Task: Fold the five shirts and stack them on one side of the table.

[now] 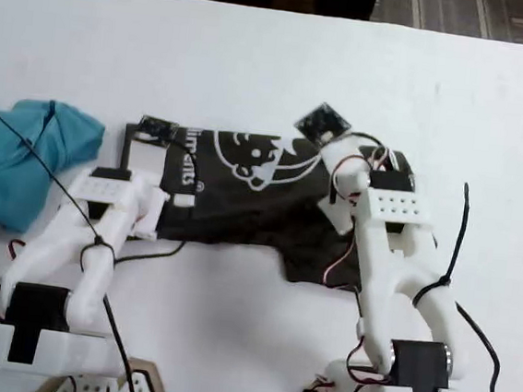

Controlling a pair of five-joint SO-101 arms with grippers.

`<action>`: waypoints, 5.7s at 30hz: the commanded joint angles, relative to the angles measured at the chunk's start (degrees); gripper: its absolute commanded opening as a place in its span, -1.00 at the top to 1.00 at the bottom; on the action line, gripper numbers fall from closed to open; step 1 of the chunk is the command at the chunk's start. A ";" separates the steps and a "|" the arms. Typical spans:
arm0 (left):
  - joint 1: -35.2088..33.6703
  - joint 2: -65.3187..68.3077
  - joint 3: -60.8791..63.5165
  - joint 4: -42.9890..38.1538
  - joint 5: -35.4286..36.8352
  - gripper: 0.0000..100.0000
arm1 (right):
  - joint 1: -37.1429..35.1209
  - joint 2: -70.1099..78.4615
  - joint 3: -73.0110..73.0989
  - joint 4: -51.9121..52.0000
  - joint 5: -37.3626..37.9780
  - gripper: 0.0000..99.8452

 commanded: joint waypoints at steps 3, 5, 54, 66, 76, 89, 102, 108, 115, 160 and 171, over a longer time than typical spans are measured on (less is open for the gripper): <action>-1.05 -0.62 0.13 -1.05 0.44 0.95 | -1.19 -1.63 -2.81 -4.97 -2.37 0.94; -1.05 -0.62 0.13 -1.05 0.44 0.95 | -1.36 0.48 -2.81 -4.97 -2.55 0.82; -1.05 -0.62 0.13 -1.05 0.44 0.95 | 8.92 8.92 -8.26 -3.21 -21.19 0.96; -1.05 -0.62 0.13 -1.14 0.44 0.95 | 7.78 3.12 -7.21 6.81 -15.74 0.96; -1.05 -0.62 0.13 -1.14 0.44 0.95 | 6.02 16.04 -7.30 -0.40 -15.91 0.96; -1.05 -0.62 0.13 -1.14 0.44 0.95 | 2.68 21.41 -16.53 -2.95 -16.00 0.96; -1.05 -0.62 0.13 -1.14 0.44 0.95 | -6.02 25.10 -23.30 -2.95 -16.00 0.96; -1.05 -0.62 0.13 -1.14 0.44 0.95 | -4.70 25.63 -24.62 -3.91 -16.00 0.96; -1.05 -0.62 0.13 -1.14 0.44 0.95 | -1.19 25.63 -24.70 -4.53 -16.00 0.96; -1.05 -0.62 0.04 -1.14 0.44 0.95 | -11.65 20.26 -25.67 1.27 -16.00 0.96; -1.05 -0.62 0.04 -1.14 0.44 0.95 | -8.22 30.46 -26.11 -9.36 -16.00 0.96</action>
